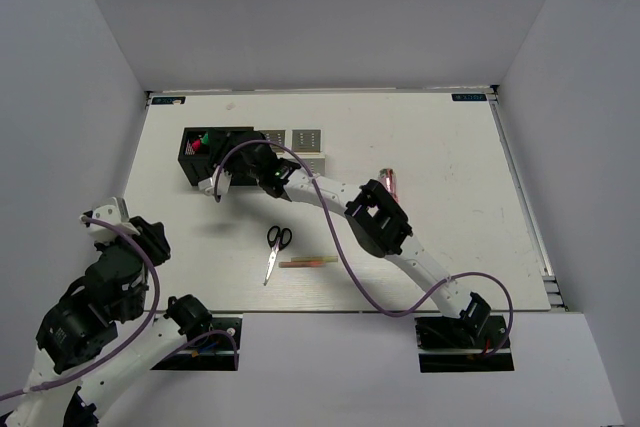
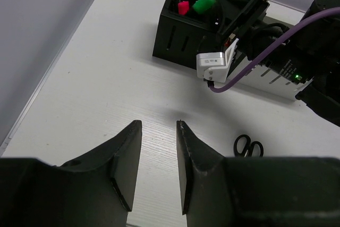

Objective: Sort the stationery into containers
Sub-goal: Place the pen in the storage box, then pick up the scissors from the center of the board.

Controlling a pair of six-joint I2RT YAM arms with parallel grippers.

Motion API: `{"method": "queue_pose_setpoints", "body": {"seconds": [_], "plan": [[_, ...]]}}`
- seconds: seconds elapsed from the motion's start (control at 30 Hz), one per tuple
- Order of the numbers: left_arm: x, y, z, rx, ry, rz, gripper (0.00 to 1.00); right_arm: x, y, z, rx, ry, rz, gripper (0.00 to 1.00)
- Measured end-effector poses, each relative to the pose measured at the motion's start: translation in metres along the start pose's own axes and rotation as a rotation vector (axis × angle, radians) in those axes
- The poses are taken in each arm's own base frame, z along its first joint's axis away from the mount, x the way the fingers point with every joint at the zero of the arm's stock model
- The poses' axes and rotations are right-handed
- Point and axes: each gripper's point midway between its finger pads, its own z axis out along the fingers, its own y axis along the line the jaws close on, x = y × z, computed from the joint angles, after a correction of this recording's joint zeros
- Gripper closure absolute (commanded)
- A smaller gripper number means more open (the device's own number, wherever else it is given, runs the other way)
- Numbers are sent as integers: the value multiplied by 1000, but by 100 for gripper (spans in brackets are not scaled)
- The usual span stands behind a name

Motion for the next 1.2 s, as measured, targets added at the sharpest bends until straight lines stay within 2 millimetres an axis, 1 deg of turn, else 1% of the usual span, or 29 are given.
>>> {"method": "queue_pose_setpoints", "body": {"seconds": [0.2,0.23,0.3,0.4,0.47,0.5,0.53,0.57,0.6,0.67,0.7,0.73,0.77,0.8,0.83,0.87,0.9,0.93,0.97,1.0,1.03,1.07,1.1,1.13,1.17,1.2], "plan": [[0,0,0,0,0,-4,57,0,-1,0,2,-3,-4,57],[0,0,0,1,0,-5,57,0,-1,0,2,-3,-4,55],[0,1,0,0,0,-6,57,0,-2,0,8,-2,-4,46],[1,1,-1,0,2,-5,57,0,-7,-3,13,0,-4,46],[1,1,-1,-1,3,-4,61,0,-6,-5,13,2,4,46],[1,1,-1,1,3,-5,64,0,-6,-7,10,4,14,49],[1,0,-1,5,5,-2,74,0,-5,-9,6,8,27,73],[2,-1,0,7,7,-1,82,1,-3,-12,-3,15,47,89],[2,-2,0,12,11,6,89,1,3,-18,-22,26,89,100],[3,-8,2,25,29,32,100,4,6,-34,-54,49,174,100],[3,-13,3,34,40,46,100,7,7,-46,-76,70,235,100],[3,-19,5,43,54,62,100,10,5,-60,-96,87,304,100],[5,-27,8,60,73,80,100,16,-2,-76,-110,119,374,85],[7,-35,11,76,93,100,98,23,-12,-90,-117,150,459,63],[10,-42,13,92,115,116,94,31,-26,-108,-119,186,561,46],[15,-51,16,112,143,137,74,39,-43,-127,-119,215,657,22],[19,-60,18,132,171,161,60,45,-60,-147,-120,235,754,20],[25,-69,21,155,202,181,49,53,-79,-167,-105,255,843,20],[32,-79,23,181,240,198,40,60,-95,-187,-95,269,918,24],[40,-89,26,206,281,217,28,67,-107,-211,-87,284,1001,69],[48,-98,27,232,324,242,25,72,-115,-235,-90,293,1073,100],[59,-109,28,263,377,261,24,76,-118,-258,-94,309,1147,100],[70,-120,30,290,430,281,27,80,-114,-283,-102,335,1229,100],[80,-128,31,308,476,295,43,81,-106,-303,-119,360,1290,100],[91,-138,32,336,528,305,75,84,-90,-326,-146,407,1359,100],[103,-148,33,358,582,317,100,84,-73,-344,-182,453,1416,55]]}}
